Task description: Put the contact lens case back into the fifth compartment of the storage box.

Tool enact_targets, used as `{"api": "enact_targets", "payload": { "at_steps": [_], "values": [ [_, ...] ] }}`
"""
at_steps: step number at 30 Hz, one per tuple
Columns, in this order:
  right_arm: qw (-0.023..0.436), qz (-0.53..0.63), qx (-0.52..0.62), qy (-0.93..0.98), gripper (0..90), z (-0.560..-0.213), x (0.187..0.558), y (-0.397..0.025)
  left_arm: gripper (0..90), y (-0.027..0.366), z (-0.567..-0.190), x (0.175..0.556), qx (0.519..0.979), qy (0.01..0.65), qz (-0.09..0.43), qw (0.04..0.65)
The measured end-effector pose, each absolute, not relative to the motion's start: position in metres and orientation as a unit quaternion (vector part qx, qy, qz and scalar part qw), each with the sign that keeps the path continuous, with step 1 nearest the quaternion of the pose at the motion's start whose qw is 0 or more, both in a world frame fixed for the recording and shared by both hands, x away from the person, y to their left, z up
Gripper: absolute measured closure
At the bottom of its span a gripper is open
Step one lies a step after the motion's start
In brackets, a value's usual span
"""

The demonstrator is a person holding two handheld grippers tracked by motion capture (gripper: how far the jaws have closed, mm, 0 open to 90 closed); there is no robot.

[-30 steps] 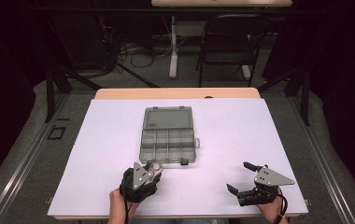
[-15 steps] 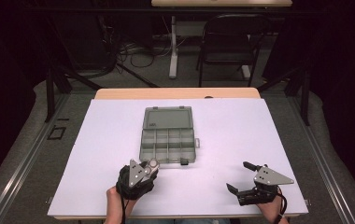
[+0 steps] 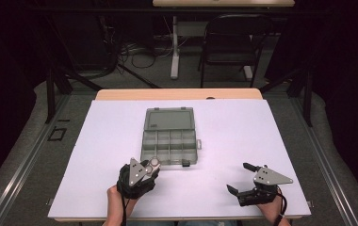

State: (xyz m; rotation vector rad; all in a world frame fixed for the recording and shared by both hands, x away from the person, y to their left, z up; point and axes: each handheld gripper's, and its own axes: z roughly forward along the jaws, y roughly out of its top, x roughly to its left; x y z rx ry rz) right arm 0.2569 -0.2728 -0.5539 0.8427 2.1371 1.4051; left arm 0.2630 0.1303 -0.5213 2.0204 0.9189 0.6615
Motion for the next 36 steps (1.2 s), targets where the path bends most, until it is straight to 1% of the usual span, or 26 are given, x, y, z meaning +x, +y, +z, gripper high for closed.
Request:
{"api": "enact_targets", "payload": {
  "at_steps": [11,22,36],
  "values": [
    [0.217,0.507,0.302,0.778,0.9,-0.555,0.263,-0.270,48.9,0.135,-0.520,0.264,0.794,0.368,0.270,0.402],
    [0.214,0.507,0.301,0.778,0.9,-0.556,0.263,-0.269,48.9,0.139,-0.517,0.270,0.791,0.370,0.268,0.409],
    [0.215,0.509,0.297,0.779,1.1,-0.555,0.264,-0.268,48.9,0.149,-0.506,0.280,0.776,0.383,0.284,0.414]
  ]
}}
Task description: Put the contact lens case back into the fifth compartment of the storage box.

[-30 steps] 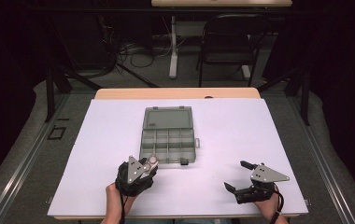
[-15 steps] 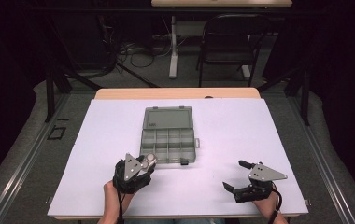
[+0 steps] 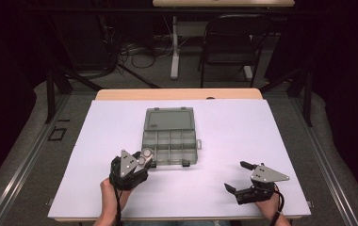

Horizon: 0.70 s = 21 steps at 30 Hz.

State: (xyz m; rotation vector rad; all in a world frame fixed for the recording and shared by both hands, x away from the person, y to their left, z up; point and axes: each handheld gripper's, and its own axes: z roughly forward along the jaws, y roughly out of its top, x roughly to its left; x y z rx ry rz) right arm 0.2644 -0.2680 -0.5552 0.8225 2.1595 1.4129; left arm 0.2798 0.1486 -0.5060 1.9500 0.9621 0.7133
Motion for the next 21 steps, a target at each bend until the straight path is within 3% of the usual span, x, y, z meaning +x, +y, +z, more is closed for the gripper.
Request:
{"api": "enact_targets", "payload": {
  "at_steps": [21],
  "values": [
    [0.219,0.505,0.298,0.780,1.7,-0.555,0.263,-0.269,48.9,0.154,-0.501,0.303,0.772,0.387,0.297,0.408]
  ]
}}
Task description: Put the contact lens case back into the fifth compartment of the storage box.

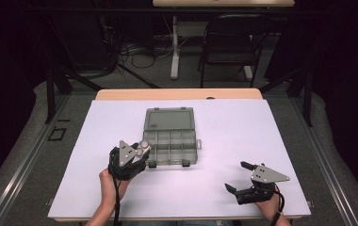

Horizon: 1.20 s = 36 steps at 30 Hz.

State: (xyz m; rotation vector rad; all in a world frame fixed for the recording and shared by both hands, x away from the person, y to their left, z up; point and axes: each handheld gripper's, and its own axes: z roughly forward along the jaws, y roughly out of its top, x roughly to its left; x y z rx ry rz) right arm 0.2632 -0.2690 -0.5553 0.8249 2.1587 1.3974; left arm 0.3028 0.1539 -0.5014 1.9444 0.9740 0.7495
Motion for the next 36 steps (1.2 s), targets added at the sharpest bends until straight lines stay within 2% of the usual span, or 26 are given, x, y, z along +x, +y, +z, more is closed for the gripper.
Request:
{"api": "enact_targets", "payload": {
  "at_steps": [36],
  "values": [
    [0.216,0.504,0.297,0.782,1.7,-0.555,0.264,-0.269,48.9,0.145,-0.515,0.328,0.788,0.401,0.297,0.361]
  ]
}}
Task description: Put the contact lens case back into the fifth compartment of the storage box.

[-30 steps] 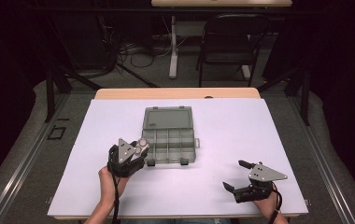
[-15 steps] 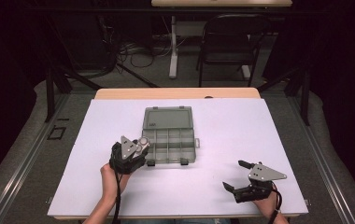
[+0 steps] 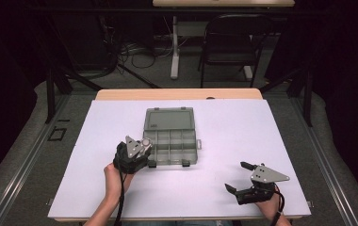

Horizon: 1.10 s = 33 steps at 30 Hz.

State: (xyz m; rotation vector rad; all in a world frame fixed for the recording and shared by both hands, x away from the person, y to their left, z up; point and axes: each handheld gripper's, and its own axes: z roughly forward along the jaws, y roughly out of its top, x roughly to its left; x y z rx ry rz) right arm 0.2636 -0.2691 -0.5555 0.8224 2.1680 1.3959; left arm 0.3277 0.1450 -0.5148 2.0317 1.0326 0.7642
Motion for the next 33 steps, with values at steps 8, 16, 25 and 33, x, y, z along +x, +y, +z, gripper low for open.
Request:
{"api": "enact_targets", "payload": {
  "at_steps": [8,16,25,33],
  "values": [
    [0.216,0.503,0.296,0.783,1.7,-0.5552,0.2632,-0.2692,48.9,0.1437,-0.5166,0.3290,0.793,0.403,0.294,0.351],
    [0.217,0.504,0.296,0.782,1.7,-0.5550,0.2630,-0.2693,48.9,0.1425,-0.5194,0.3304,0.796,0.401,0.295,0.343],
    [0.217,0.504,0.296,0.782,1.7,-0.5550,0.2629,-0.2693,48.9,0.1417,-0.5216,0.3317,0.802,0.399,0.296,0.333],
    [0.216,0.504,0.294,0.783,1.7,-0.5552,0.2631,-0.2688,48.9,0.1402,-0.5229,0.3322,0.806,0.398,0.293,0.327]
  ]
}}
